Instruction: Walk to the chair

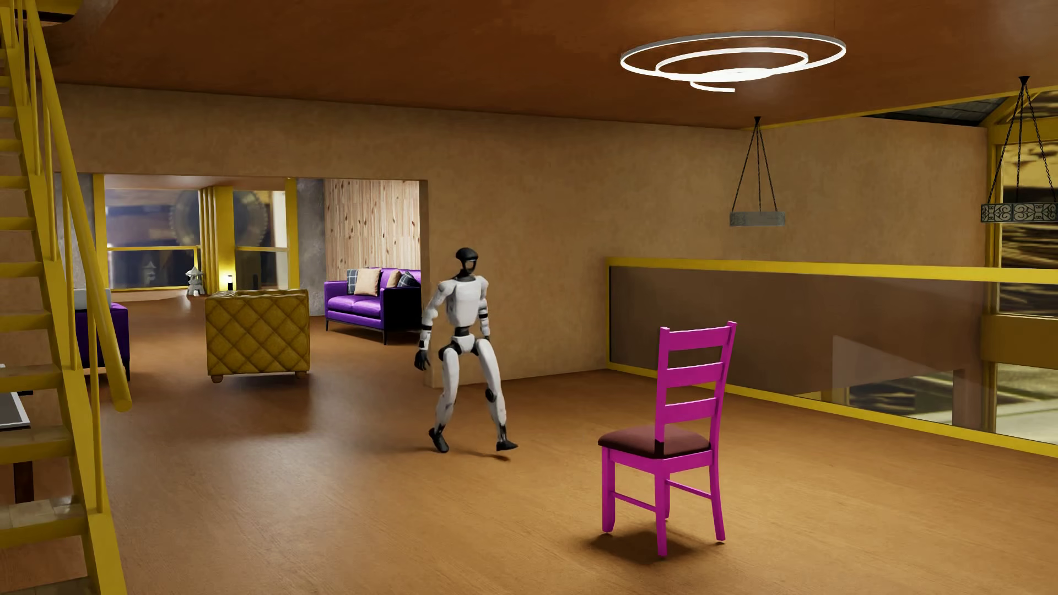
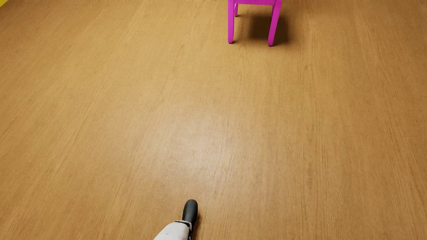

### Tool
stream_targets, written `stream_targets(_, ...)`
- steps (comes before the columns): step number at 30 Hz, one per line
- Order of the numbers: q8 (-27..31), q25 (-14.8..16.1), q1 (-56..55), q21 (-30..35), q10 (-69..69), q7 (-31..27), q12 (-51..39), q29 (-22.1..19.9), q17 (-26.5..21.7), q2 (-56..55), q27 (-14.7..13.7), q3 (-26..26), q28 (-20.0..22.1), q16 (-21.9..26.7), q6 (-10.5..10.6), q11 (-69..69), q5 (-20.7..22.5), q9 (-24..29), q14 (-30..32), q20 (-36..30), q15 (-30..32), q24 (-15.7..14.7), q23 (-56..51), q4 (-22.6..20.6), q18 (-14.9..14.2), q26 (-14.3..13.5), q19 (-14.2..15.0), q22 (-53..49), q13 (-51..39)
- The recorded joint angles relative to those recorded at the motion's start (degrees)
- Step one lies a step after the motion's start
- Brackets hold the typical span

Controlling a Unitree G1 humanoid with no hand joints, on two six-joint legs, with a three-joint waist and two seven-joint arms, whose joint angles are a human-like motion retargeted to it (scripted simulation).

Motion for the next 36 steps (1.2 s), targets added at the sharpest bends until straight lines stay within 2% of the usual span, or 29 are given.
stream_targets(3,0.0,0.0,-0.8,0.2,-3.4,0.0,2.9,0.0,-0.3,5.2,0.0,3.8,0.0,-0.3,2.5,0.8,-0.3,0.2,-4.0,0.9,0.1,0.0,-3.0,-1.1,0.0,0.0,0.0,-3.4,-0.3)
stream_targets(4,0.0,0.0,-0.8,0.1,9.2,0.0,3.6,0.0,-0.5,7.1,0.0,5.3,0.0,-0.4,3.1,1.3,-0.5,0.0,-4.4,0.8,0.0,0.0,-6.1,-1.3,0.0,0.0,0.0,-4.9,-0.1)
stream_targets(5,0.0,0.0,-2.2,0.4,11.1,0.0,3.4,0.0,-0.5,8.1,0.0,6.8,0.0,-0.4,2.8,1.9,-0.8,-0.5,-3.1,0.5,0.1,0.0,-10.0,-1.3,0.0,0.0,0.0,-5.8,0.1)
stream_targets(6,0.0,0.0,-6.4,1.4,15.7,0.0,1.8,0.0,0.0,8.1,0.0,7.6,0.0,-0.2,1.1,2.5,-1.4,-1.4,2.1,0.5,1.1,0.0,-13.3,-1.2,0.0,0.0,0.0,-5.5,-0.1)
stream_targets(7,0.0,0.0,-11.4,3.3,22.5,0.0,-1.1,0.0,0.9,8.0,0.0,7.0,0.0,0.0,-1.7,3.1,-1.8,-2.0,7.7,0.6,4.2,0.0,-15.0,-1.6,0.0,0.0,0.0,-4.1,-1.0)
stream_targets(8,0.0,0.0,-13.9,5.9,28.3,0.0,-4.4,0.0,1.5,7.9,0.0,5.5,0.0,0.3,-4.2,4.6,-1.9,-2.0,9.8,0.7,9.1,0.0,-15.0,-2.8,0.0,0.0,0.0,-3.0,-2.0)
stream_targets(9,0.0,0.0,-13.7,9.4,31.9,0.0,-7.2,0.0,1.4,6.6,0.0,4.4,0.0,0.3,-5.7,8.2,-1.8,-1.7,8.5,0.6,13.7,0.0,-14.4,-4.2,0.0,0.0,0.0,-3.4,-2.9)
stream_targets(10,0.0,0.0,-11.6,11.7,33.2,0.0,-8.9,0.0,1.1,3.6,0.0,4.0,0.0,0.1,-6.4,14.4,-1.6,-1.5,5.6,0.6,15.1,0.0,-14.2,-5.4,0.0,0.0,0.0,-5.1,-3.4)
stream_targets(11,0.0,0.0,-8.4,11.5,32.8,0.0,-9.8,0.0,1.1,-0.7,0.0,3.8,0.0,-0.1,-6.6,22.6,-1.3,-1.4,3.1,0.5,11.7,0.0,-14.3,-6.2,0.0,0.0,0.0,-7.2,-3.4)
stream_targets(12,0.0,0.0,-5.0,9.6,31.7,0.0,-10.3,0.0,1.1,-6.1,0.0,3.3,0.0,-0.4,-6.1,31.4,-0.5,-1.6,1.7,-0.1,4.9,0.0,-15.0,-6.5,0.0,0.0,0.0,-9.0,-2.8)
stream_targets(13,0.0,0.0,0.0,8.3,29.2,0.0,-10.1,0.0,2.2,-10.7,0.0,2.7,0.0,0.0,-6.8,38.9,-0.6,-0.7,0.8,2.1,-1.7,0.0,-12.9,-8.2,0.0,0.0,0.0,-9.5,-2.9)
stream_targets(14,0.0,0.0,4.0,7.2,27.1,0.0,-9.7,0.0,2.5,-16.6,0.0,1.6,0.0,-0.1,-6.4,44.3,0.1,-0.9,0.2,2.7,-5.5,0.0,-12.5,-8.3,0.0,0.0,0.0,-9.7,-2.7)
stream_targets(15,0.0,0.0,7.9,6.4,25.1,0.0,-9.1,0.0,2.6,-22.5,0.0,0.7,0.0,-0.2,-5.8,46.4,1.0,-1.3,-0.4,3.6,-6.0,0.0,-12.2,-8.2,0.0,0.0,0.0,-9.7,-2.5)
stream_targets(16,0.0,0.0,11.6,5.9,23.1,0.0,-8.3,0.0,2.5,-27.7,0.0,-0.5,0.0,-0.3,-5.1,44.4,1.8,-1.6,-0.7,4.2,-4.0,0.0,-12.1,-8.1,0.0,0.0,0.0,-9.5,-2.4)
stream_targets(18,0.0,0.0,19.1,5.0,19.5,0.0,-7.1,0.0,2.3,-33.8,0.0,-3.9,0.0,-0.3,-3.9,29.0,2.0,-1.5,-0.6,3.7,2.3,0.0,-11.4,-8.7,0.0,0.0,0.0,-8.9,-1.7)
stream_targets(19,0.0,0.0,23.2,4.3,17.8,0.0,-6.5,0.0,2.3,-34.1,0.0,-5.7,0.0,-0.3,-3.4,18.5,1.7,-1.2,-0.8,3.2,1.9,0.0,-10.8,-9.0,0.0,0.0,0.0,-8.5,-0.9)
stream_targets(21,0.0,0.0,32.2,3.1,14.8,0.0,-5.1,0.0,2.3,-31.2,0.0,-8.8,0.0,0.0,-2.8,-1.0,0.7,-0.6,-2.5,1.9,-7.8,0.0,-9.4,-9.8,0.0,0.0,0.0,-8.0,1.2)
stream_targets(22,0.0,0.0,36.2,2.6,13.8,0.0,-4.6,0.0,2.3,-29.8,0.0,-10.4,0.0,0.3,-3.0,-4.0,-0.3,-0.6,-3.6,1.4,-14.2,0.0,-9.0,-10.2,0.0,0.0,0.0,-7.9,2.3)
stream_targets(23,0.0,0.0,39.2,2.0,13.5,0.0,-4.1,0.0,2.2,-29.5,0.0,-12.0,0.0,0.4,-3.2,-6.0,-1.5,-0.9,-4.8,1.4,-17.5,0.0,-8.6,-10.5,0.0,0.0,0.0,-7.8,3.2)
stream_targets(24,0.0,0.0,41.5,1.4,13.8,0.0,-3.7,0.0,2.3,-30.1,0.0,-13.7,0.0,0.4,-3.5,-3.6,-2.6,-1.1,-5.8,1.9,-18.3,0.0,-8.0,-10.4,0.0,0.0,0.0,-7.6,4.0)
stream_targets(25,0.0,0.0,42.9,0.8,14.8,0.0,-3.4,0.0,2.5,-31.6,0.0,-15.2,0.0,0.2,-3.4,-4.4,-3.1,-1.5,-6.2,2.6,-14.1,0.0,-7.2,-10.0,0.0,0.0,0.0,-7.3,4.5)
stream_targets(27,0.0,0.0,43.4,-0.1,17.3,0.0,-3.7,0.0,3.3,-35.6,0.0,-15.8,0.0,-1.0,-1.1,0.5,-1.1,-2.5,-2.7,3.5,7.2,0.0,-3.6,-8.2,0.0,0.0,0.0,-5.7,4.2)
stream_targets(28,0.0,0.0,43.2,0.8,19.6,0.0,-4.0,0.0,3.5,-36.6,0.0,-14.6,0.0,-2.0,0.8,3.4,0.9,-2.6,2.4,3.6,13.5,0.0,-1.3,-7.0,0.0,0.0,0.0,-4.5,3.2)
stream_targets(29,0.0,0.0,42.3,2.2,23.2,0.0,-3.9,0.0,3.5,-36.4,0.0,-13.2,0.0,-2.9,2.2,5.8,2.4,-2.7,9.6,3.0,14.7,0.0,-0.2,-5.8,0.0,0.0,0.0,-3.3,2.0)
stream_targets(30,0.0,0.0,40.0,3.2,27.7,0.0,-3.8,0.0,3.2,-35.6,0.0,-12.2,0.0,-3.7,3.2,6.9,3.1,-3.1,16.3,1.6,13.1,0.0,-0.9,-4.7,0.0,0.0,0.0,-2.4,1.0)
stream_targets(31,0.0,0.0,36.7,2.9,32.1,0.0,-3.6,0.0,2.6,-34.4,0.0,-11.8,0.0,-4.3,4.0,6.8,3.3,-3.7,18.7,0.1,10.7,0.0,-3.5,-3.7,0.0,0.0,0.0,-1.9,0.2)
stream_targets(33,0.0,0.0,30.3,-0.3,37.4,0.0,-3.5,0.0,1.3,-30.4,0.0,-11.8,0.0,-5.2,5.0,5.2,4.1,-4.1,10.6,-1.2,7.1,0.0,-11.3,-2.3,0.0,0.0,0.0,-1.9,-1.5)
stream_targets(36,0.0,0.0,24.3,-5.2,33.9,0.0,-4.4,0.0,0.6,-24.3,0.0,-10.1,0.0,-4.9,3.1,3.3,4.5,-3.5,1.0,-0.3,4.1,0.0,-21.6,-3.4,0.0,0.0,0.0,-3.3,-4.9)
